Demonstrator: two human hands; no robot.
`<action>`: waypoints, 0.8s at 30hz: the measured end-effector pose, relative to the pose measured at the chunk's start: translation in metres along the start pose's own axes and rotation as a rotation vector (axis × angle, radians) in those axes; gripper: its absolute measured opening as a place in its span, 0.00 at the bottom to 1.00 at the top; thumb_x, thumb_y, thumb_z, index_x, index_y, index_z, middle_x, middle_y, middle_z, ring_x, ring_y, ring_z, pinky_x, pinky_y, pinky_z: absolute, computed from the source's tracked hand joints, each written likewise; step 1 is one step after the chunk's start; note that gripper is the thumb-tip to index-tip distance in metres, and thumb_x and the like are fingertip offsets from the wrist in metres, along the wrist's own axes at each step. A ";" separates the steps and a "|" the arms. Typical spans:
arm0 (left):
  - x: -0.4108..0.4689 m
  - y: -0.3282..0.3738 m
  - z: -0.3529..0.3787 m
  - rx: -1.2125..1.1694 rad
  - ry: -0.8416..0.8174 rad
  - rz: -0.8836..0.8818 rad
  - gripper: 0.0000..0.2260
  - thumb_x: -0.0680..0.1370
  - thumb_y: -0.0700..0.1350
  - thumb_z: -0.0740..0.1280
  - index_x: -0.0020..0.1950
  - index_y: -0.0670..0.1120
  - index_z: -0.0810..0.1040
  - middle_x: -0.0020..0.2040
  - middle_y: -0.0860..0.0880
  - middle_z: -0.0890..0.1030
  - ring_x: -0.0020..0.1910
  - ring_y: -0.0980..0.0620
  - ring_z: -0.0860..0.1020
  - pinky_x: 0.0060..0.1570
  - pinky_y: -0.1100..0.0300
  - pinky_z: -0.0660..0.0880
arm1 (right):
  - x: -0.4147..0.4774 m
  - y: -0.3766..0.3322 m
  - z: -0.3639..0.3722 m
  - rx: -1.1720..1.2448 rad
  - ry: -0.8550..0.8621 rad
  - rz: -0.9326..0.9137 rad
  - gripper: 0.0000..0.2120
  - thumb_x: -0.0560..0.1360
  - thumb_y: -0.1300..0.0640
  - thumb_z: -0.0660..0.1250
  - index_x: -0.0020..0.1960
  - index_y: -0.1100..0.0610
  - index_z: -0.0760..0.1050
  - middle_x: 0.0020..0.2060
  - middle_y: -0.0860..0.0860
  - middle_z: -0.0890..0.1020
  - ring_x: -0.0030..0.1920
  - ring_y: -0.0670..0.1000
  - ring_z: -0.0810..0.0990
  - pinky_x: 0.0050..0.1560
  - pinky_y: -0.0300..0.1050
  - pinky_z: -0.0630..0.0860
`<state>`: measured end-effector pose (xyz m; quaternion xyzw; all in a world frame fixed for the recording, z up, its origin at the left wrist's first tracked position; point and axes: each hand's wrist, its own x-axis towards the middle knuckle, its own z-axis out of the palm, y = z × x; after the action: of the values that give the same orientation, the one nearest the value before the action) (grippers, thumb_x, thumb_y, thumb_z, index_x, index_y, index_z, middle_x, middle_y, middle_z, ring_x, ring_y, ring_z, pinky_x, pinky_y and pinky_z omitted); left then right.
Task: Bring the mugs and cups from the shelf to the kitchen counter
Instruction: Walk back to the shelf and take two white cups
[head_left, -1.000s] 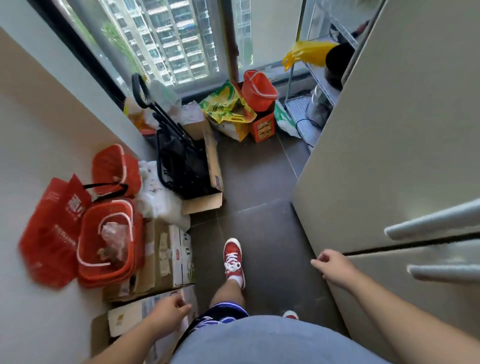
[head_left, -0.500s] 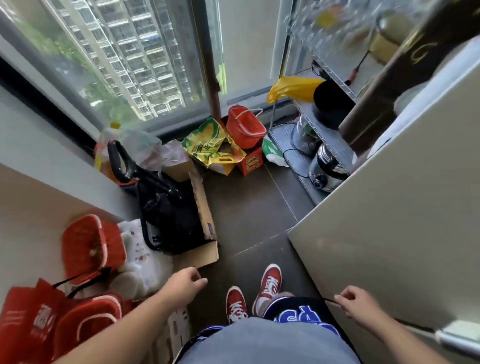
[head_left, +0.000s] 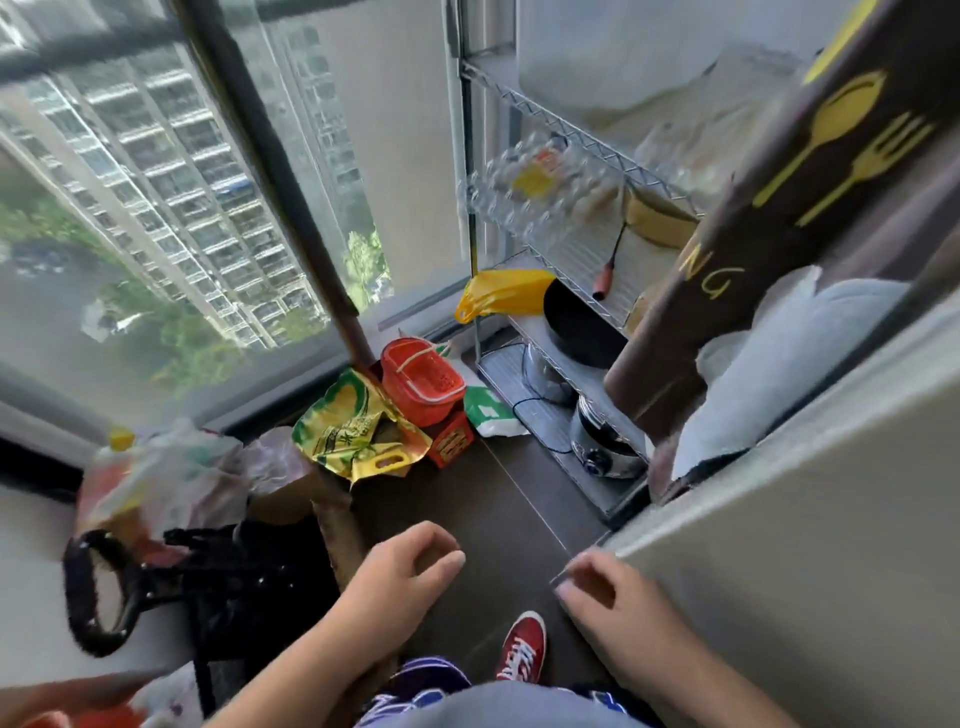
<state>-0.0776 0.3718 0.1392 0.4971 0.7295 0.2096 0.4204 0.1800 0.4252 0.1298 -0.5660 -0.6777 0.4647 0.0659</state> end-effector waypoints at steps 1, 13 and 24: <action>0.008 0.014 -0.009 -0.015 0.018 0.039 0.02 0.76 0.54 0.69 0.45 0.57 0.79 0.40 0.58 0.83 0.41 0.62 0.80 0.38 0.68 0.74 | 0.009 -0.019 -0.008 0.022 0.025 -0.035 0.09 0.68 0.40 0.66 0.45 0.41 0.75 0.39 0.38 0.82 0.39 0.37 0.79 0.39 0.28 0.73; 0.100 0.150 -0.103 -0.247 0.096 0.466 0.07 0.74 0.58 0.69 0.48 0.57 0.80 0.44 0.53 0.85 0.43 0.54 0.83 0.45 0.52 0.80 | 0.072 -0.162 -0.100 0.266 0.484 -0.339 0.04 0.72 0.46 0.69 0.46 0.44 0.77 0.40 0.37 0.82 0.39 0.39 0.80 0.36 0.25 0.72; 0.207 0.301 -0.201 -0.336 -0.024 0.936 0.04 0.73 0.47 0.72 0.46 0.50 0.82 0.43 0.47 0.85 0.39 0.53 0.81 0.40 0.67 0.75 | 0.125 -0.275 -0.205 0.351 1.037 -0.473 0.05 0.72 0.52 0.71 0.47 0.47 0.78 0.42 0.41 0.84 0.42 0.42 0.82 0.42 0.28 0.74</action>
<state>-0.1091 0.7069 0.3860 0.6990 0.3794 0.4848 0.3639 0.0685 0.6628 0.3833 -0.5333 -0.5780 0.2055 0.5825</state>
